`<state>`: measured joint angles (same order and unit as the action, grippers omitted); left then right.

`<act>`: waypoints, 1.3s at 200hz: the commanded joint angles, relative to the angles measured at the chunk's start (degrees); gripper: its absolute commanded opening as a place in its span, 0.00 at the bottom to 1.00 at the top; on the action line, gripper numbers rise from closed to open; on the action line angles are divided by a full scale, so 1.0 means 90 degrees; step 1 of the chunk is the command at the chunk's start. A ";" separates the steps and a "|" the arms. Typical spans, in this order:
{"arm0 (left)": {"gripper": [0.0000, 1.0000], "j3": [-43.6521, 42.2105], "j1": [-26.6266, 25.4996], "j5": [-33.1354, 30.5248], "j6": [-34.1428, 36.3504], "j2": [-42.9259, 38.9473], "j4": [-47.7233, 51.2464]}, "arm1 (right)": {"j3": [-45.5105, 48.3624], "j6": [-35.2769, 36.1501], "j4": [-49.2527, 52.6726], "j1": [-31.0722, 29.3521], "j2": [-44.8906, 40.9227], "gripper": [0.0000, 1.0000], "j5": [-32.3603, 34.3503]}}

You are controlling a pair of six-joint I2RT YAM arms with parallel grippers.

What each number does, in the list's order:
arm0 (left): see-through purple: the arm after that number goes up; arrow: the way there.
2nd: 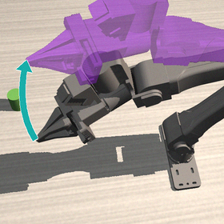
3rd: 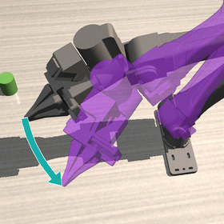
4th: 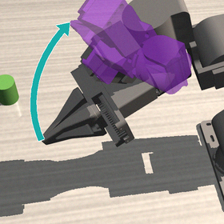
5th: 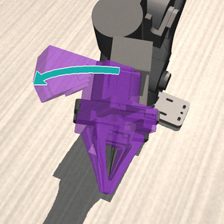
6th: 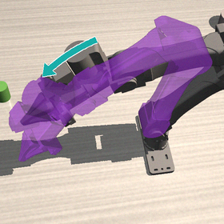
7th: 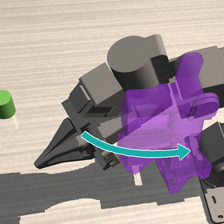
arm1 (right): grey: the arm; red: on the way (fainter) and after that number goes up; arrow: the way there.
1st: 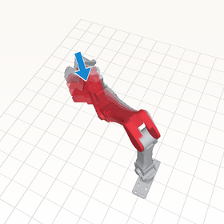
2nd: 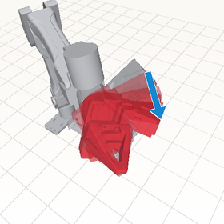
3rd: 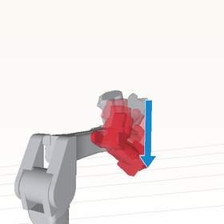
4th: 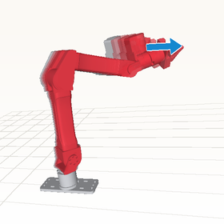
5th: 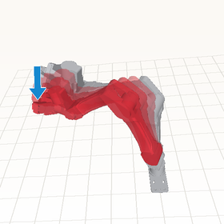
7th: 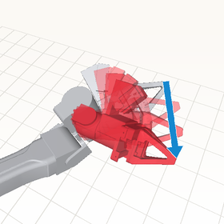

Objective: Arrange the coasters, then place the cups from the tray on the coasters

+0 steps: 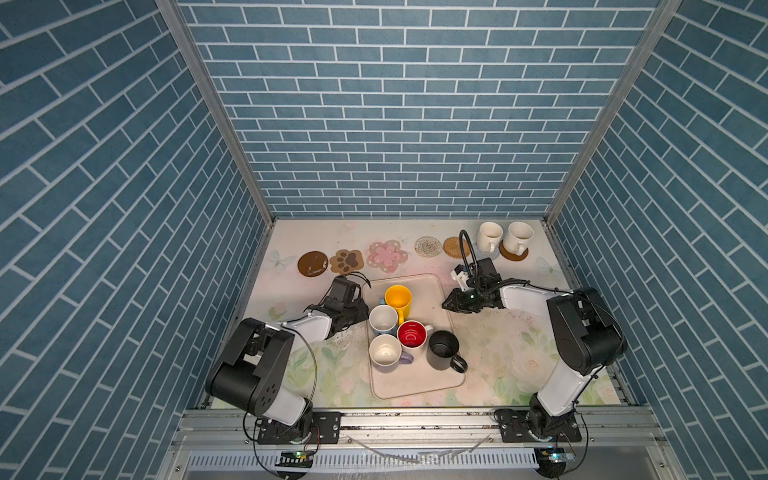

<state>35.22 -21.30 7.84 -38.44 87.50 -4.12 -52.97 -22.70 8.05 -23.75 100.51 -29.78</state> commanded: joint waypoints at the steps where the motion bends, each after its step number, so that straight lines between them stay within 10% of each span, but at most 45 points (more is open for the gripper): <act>1: 0.41 -0.0098 -0.0025 0.0073 -0.0056 0.0424 0.0580 | -0.0096 -0.0046 -0.0073 -0.0047 0.0092 0.24 -0.0109; 100: 0.00 0.0156 -0.0012 0.0073 0.0023 0.0979 0.0614 | -0.0145 -0.0112 -0.0176 -0.0066 0.0229 0.25 -0.0119; 183: 0.00 0.0385 -0.0014 0.0335 0.0057 0.1214 0.0436 | -0.0223 -0.0388 -0.0493 -0.0076 0.0531 0.00 0.0155; 260: 0.00 0.1156 -0.0001 0.0568 0.0315 0.1613 0.0699 | -0.0285 -0.0495 -0.0471 -0.0066 0.0668 0.00 0.0865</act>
<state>44.86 -20.60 9.39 -36.80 97.12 -2.28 -54.24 -26.00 6.39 -23.64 103.70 -26.35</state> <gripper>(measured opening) 0.064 0.072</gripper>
